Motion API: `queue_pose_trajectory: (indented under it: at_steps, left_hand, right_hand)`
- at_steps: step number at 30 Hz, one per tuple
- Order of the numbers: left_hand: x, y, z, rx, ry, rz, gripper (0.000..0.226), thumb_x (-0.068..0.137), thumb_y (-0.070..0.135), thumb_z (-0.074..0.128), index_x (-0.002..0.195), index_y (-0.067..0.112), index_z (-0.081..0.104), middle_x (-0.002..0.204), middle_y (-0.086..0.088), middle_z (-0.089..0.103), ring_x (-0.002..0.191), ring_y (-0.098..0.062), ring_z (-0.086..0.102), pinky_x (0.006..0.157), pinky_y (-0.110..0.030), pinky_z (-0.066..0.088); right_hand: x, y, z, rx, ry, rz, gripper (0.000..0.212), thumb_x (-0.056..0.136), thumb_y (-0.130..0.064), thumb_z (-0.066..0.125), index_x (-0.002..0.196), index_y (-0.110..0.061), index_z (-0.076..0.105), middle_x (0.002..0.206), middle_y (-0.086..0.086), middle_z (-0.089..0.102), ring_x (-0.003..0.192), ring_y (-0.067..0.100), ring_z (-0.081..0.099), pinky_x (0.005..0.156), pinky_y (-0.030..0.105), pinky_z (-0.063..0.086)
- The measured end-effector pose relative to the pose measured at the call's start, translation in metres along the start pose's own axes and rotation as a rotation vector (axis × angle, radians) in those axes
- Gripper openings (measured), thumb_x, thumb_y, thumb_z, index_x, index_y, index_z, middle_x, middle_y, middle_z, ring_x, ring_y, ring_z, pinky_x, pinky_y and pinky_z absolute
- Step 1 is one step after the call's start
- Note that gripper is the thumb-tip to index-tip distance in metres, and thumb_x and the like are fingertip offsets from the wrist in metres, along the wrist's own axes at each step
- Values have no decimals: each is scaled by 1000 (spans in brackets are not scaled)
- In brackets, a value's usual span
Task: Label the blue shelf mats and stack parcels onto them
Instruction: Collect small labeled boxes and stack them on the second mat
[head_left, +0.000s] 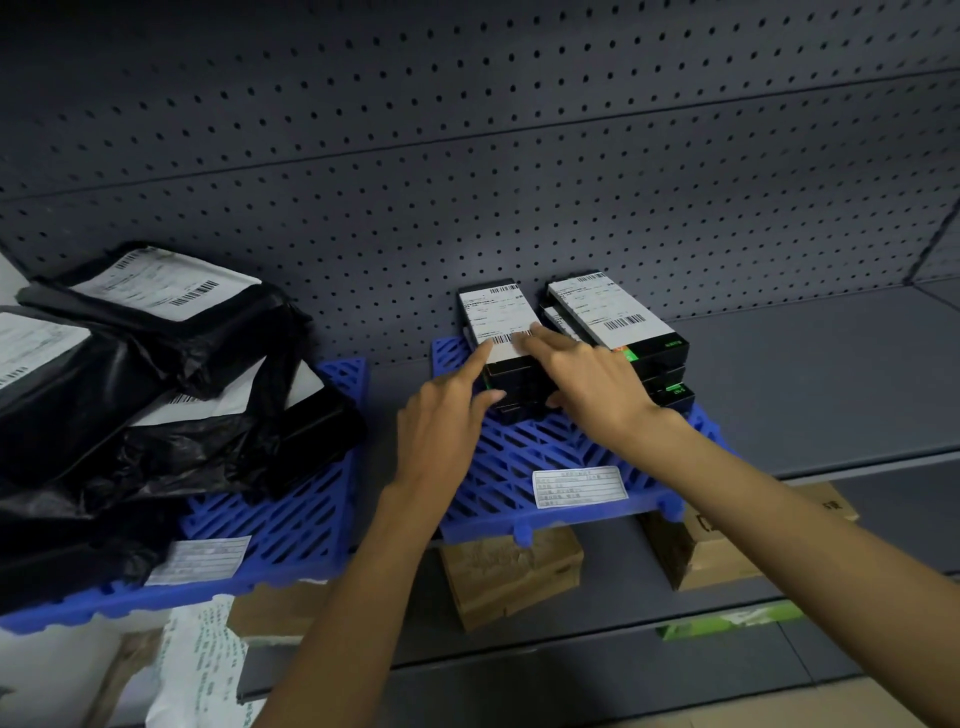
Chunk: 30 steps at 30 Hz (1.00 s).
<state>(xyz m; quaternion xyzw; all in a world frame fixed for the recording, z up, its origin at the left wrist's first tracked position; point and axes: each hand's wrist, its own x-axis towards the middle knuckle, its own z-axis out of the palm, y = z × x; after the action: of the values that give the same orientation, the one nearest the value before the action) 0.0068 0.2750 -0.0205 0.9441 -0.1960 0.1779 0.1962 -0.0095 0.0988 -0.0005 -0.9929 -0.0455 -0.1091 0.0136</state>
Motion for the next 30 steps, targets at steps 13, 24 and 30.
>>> queue_pose_trajectory:
  at_steps: [13, 24, 30]
  left_hand:
    - [34, 88, 9, 51, -16, 359, 55, 95, 42, 58, 145, 20, 48, 128, -4, 63, 122, -23, 55, 96, -35, 45]
    - [23, 122, 51, 144, -183, 186, 70, 98, 44, 52, 155, 18, 20, 151, -13, 40, 121, -32, 55, 85, -43, 53]
    - [6, 134, 64, -97, -140, -7, 75, 97, 26, 61, 158, 24, 16, 161, -11, 24, 128, -32, 53, 100, -42, 49]
  right_hand:
    - [-25, 106, -34, 179, -173, 140, 87, 87, -42, 68, 154, -39, 12, 160, 3, 23, 142, 32, 30, 108, 47, 33]
    - [-23, 133, -21, 405, -192, -34, 85, 82, -24, 77, 152, -29, 30, 149, 7, 40, 134, 27, 43, 105, 36, 40]
    - [-26, 143, -19, 490, -161, -117, 92, 74, -12, 83, 151, -19, 34, 147, 6, 48, 134, 24, 46, 108, 40, 41]
